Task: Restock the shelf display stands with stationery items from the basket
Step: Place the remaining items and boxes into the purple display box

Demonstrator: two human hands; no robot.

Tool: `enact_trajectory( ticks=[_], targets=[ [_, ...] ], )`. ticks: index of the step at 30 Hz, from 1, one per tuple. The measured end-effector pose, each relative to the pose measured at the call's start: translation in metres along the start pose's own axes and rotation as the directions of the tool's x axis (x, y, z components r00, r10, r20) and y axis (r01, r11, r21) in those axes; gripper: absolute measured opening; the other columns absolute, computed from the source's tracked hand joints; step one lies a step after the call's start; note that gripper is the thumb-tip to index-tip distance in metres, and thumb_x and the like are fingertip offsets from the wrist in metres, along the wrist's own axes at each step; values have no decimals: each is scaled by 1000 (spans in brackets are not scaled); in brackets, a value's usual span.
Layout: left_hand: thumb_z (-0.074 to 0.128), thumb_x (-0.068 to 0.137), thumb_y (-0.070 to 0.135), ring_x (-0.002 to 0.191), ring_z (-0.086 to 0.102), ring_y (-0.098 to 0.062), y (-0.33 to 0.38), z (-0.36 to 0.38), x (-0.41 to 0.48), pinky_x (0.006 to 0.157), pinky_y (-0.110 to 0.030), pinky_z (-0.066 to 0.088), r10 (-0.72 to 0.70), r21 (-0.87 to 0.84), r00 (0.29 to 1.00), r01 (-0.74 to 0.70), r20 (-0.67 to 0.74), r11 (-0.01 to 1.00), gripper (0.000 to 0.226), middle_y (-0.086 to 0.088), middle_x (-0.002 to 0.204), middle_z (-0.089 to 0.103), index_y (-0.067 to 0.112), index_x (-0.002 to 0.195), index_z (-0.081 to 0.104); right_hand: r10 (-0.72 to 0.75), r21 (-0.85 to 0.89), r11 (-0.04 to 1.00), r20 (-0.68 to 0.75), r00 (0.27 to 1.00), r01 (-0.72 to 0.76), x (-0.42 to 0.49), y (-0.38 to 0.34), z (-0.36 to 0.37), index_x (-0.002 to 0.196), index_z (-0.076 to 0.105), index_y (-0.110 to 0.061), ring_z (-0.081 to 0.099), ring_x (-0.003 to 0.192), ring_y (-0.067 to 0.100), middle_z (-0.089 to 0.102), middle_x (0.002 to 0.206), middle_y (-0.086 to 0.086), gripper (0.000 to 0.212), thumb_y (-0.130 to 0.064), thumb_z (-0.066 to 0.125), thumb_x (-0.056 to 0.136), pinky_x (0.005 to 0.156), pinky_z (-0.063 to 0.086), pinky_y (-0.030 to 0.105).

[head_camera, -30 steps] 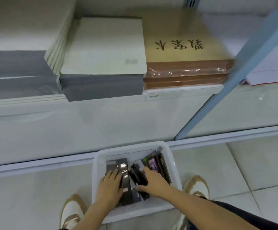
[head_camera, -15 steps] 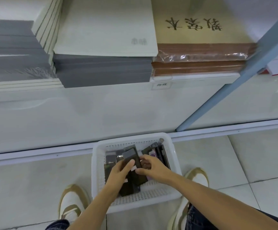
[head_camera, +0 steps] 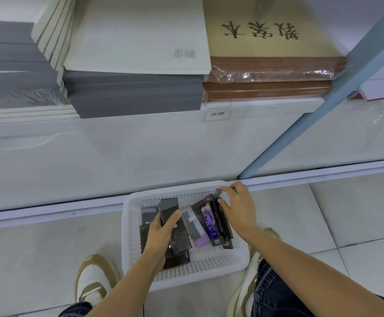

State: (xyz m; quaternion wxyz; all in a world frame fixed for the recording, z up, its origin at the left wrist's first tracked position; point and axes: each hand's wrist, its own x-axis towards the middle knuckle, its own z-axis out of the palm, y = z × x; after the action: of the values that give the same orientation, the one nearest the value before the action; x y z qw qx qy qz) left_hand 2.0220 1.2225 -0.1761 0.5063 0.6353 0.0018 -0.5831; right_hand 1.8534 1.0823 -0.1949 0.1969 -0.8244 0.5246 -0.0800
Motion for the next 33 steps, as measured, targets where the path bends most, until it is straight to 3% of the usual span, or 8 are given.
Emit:
enact_trajectory(
  ticks=[7, 11, 14, 18, 23, 26, 29, 33],
  targets=[
    [74, 78, 28, 100, 66, -38, -3, 5, 5, 89, -56, 54, -31, 36, 999, 30, 29, 999, 44, -21, 109, 69, 14, 116, 58, -137, -91, 987, -62, 989, 131, 2, 0, 4, 81, 66, -11, 51, 86, 25, 54, 92, 7, 20, -25, 79, 76, 73, 44, 38],
    [76, 78, 28, 101, 66, -36, -6, 5, 9, 86, -55, 55, -51, 67, 998, 52, -23, 996, 42, -17, 109, 69, 17, 114, 57, -253, -131, 958, 28, 967, 254, 3, -4, 8, 75, 61, -13, 54, 85, 25, 62, 85, 2, 18, -22, 76, 79, 73, 43, 36],
    [77, 76, 29, 99, 67, -31, -7, 4, 8, 83, -52, 57, -52, 90, 998, 56, -37, 994, 45, -13, 110, 69, 18, 115, 56, -188, -1, 982, 111, 976, 189, 4, -8, 8, 89, 61, -14, 56, 83, 20, 64, 85, 1, 8, -20, 67, 87, 73, 46, 33],
    [82, 64, 35, 97, 67, -27, 2, 2, 3, 82, -50, 58, -28, 104, 998, 34, -63, 994, 56, -7, 105, 71, 21, 113, 59, -122, 300, 950, 98, 988, 87, 14, -14, -12, 114, 67, -16, 58, 74, 8, 69, 92, -2, 25, -16, 66, 89, 74, 49, 20],
    [82, 68, 34, 94, 69, -30, 21, 2, -9, 66, -42, 60, -21, -1, 996, 21, -84, 1000, 53, -12, 103, 72, 14, 113, 63, 39, 696, 700, 183, 982, -157, 31, -38, -49, 100, 64, -4, 71, 72, 18, 70, 91, 10, 12, -11, 66, 90, 66, 55, 23],
    [79, 74, 24, 92, 72, -27, 39, 9, -21, 62, -39, 59, 42, -174, 998, -49, -43, 983, 45, -13, 105, 73, 7, 113, 65, -36, 809, 539, 301, 953, -235, 30, -56, -68, 98, 59, 0, 72, 77, 25, 68, 91, 18, 9, -4, 63, 91, 68, 56, 26],
    [74, 82, 17, 89, 73, -22, 61, 18, -39, 67, -46, 61, 97, -298, 995, -102, -32, 949, 39, -13, 107, 73, 6, 118, 62, -168, 827, 530, 319, 933, -188, 24, -73, -84, 94, 58, -1, 71, 77, 22, 67, 88, 16, 8, 3, 62, 90, 71, 56, 26],
    [75, 82, 17, 78, 70, -23, 88, 26, -68, 58, -34, 58, 212, -243, 977, -215, -40, 946, 42, -18, 101, 70, 4, 119, 62, -259, 836, 544, 248, 933, -71, 17, -95, -115, 99, 62, -6, 70, 77, 18, 68, 87, 9, 12, 1, 64, 89, 70, 52, 22]
  ],
)
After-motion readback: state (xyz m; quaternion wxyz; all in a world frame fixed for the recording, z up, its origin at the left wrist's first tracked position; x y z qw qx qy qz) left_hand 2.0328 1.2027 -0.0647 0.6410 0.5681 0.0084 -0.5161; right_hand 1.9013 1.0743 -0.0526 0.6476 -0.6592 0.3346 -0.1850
